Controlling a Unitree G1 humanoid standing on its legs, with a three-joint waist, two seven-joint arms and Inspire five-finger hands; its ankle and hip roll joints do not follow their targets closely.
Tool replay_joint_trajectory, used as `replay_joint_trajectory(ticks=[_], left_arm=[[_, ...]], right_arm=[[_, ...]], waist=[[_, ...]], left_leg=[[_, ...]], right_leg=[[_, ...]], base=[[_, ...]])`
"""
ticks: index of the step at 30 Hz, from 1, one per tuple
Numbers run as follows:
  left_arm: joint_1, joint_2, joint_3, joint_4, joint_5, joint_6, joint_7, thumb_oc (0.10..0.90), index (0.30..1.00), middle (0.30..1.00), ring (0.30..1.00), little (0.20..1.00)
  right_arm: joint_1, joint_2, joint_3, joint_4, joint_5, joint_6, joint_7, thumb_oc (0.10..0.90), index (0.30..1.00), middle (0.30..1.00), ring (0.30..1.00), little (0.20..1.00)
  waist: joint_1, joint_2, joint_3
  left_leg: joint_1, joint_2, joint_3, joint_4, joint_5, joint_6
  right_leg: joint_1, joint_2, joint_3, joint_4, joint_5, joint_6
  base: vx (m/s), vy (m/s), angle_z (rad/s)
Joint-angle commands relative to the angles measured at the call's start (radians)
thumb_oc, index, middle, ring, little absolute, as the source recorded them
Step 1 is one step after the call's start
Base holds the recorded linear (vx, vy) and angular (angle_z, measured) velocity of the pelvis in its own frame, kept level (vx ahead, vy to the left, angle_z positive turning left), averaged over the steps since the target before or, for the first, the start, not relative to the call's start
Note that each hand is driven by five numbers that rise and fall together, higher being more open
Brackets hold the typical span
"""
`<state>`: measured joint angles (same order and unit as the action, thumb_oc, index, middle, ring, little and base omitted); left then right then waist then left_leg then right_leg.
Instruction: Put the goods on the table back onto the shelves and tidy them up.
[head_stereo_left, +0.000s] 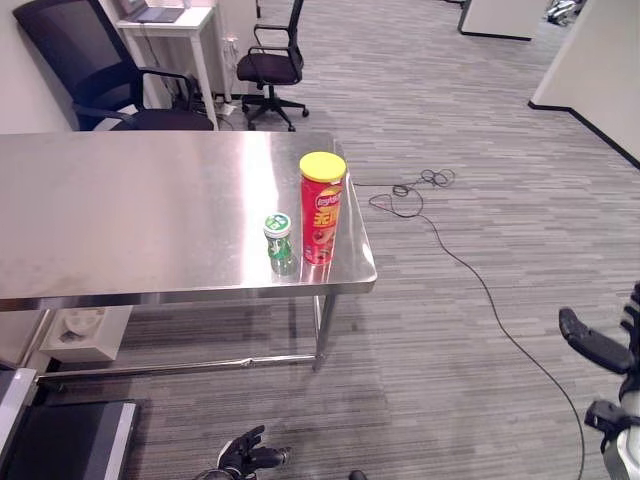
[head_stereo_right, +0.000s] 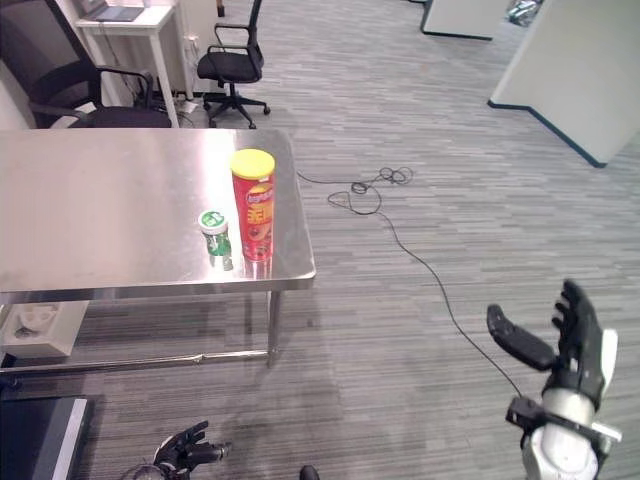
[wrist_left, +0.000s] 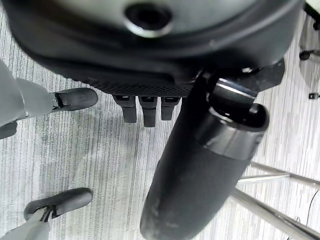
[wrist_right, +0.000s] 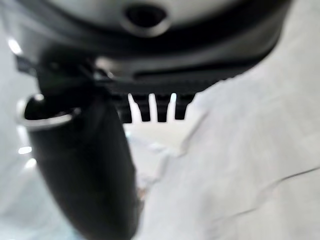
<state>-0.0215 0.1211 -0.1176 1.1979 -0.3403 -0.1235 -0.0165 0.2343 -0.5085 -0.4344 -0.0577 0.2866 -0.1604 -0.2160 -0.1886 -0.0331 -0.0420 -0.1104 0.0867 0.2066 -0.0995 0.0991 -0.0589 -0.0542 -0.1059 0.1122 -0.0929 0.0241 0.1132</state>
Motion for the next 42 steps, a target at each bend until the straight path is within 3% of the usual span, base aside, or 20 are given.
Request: replay_joint_trajectory(ticks=[1, 5, 10, 26, 42], left_arm=[[-0.105, 0.035, -0.026, 0.035, 0.026, -0.025, -0.015, 0.8, 0.9, 0.9, 0.9, 0.9], [-0.101, 0.039, -0.048, 0.027, 0.03, -0.024, -0.018, 0.8, 0.9, 0.9, 0.9, 0.9], [-0.097, 0.038, -0.058, 0.024, 0.021, -0.024, -0.018, 0.8, 0.9, 0.9, 0.9, 0.9], [-0.091, 0.028, -0.087, 0.017, 0.006, -0.019, -0.023, 0.8, 0.9, 0.9, 0.9, 0.9], [-0.075, 0.027, -0.1, 0.004, -0.019, -0.02, -0.023, 0.8, 0.9, 0.9, 0.9, 0.9]], right_arm=[[-0.161, -0.115, -0.036, -0.033, 0.128, -0.158, 0.069, 0.8, 0.9, 0.9, 0.9, 0.9], [-0.231, -0.187, 0.058, -0.021, 0.172, -0.14, 0.11, 0.8, 0.9, 0.9, 0.9, 0.9], [-0.296, -0.219, 0.136, -0.008, 0.21, -0.132, 0.136, 0.8, 0.9, 0.9, 0.9, 0.9], [-0.447, -0.22, 0.314, -0.04, 0.352, -0.132, 0.198, 0.8, 0.9, 0.9, 0.9, 0.9], [-0.589, -0.221, 0.438, 0.086, 0.328, -0.102, 0.181, 0.8, 0.9, 0.9, 0.9, 0.9]], waist=[[0.062, -0.014, 0.031], [0.093, -0.018, 0.027], [0.112, -0.019, 0.026], [0.153, -0.029, 0.02], [0.185, -0.031, 0.015]], left_leg=[[0.105, -0.014, -0.003, 0.012, -0.126, 0.009], [0.11, -0.015, -0.017, 0.012, -0.124, 0.005], [0.118, -0.017, -0.028, 0.012, -0.123, 0.004], [0.137, -0.017, -0.052, 0.012, -0.126, 0.002], [0.146, -0.019, -0.069, 0.012, -0.128, 0.001]], right_leg=[[0.032, -0.027, 0.04, 0.006, 0.023, 0.044], [0.051, -0.032, 0.017, 0.006, 0.011, 0.043], [0.068, -0.038, 0.001, 0.006, 0.005, 0.043], [0.107, -0.048, -0.029, 0.006, -0.018, 0.037], [0.128, -0.053, -0.053, 0.006, -0.031, 0.034]], base=[[0.03, -0.027, 0.18], [0.02, -0.024, 0.21], [0.02, -0.011, 0.17], [0.01, -0.008, 0.03], [0.0, -0.004, 0.03]])
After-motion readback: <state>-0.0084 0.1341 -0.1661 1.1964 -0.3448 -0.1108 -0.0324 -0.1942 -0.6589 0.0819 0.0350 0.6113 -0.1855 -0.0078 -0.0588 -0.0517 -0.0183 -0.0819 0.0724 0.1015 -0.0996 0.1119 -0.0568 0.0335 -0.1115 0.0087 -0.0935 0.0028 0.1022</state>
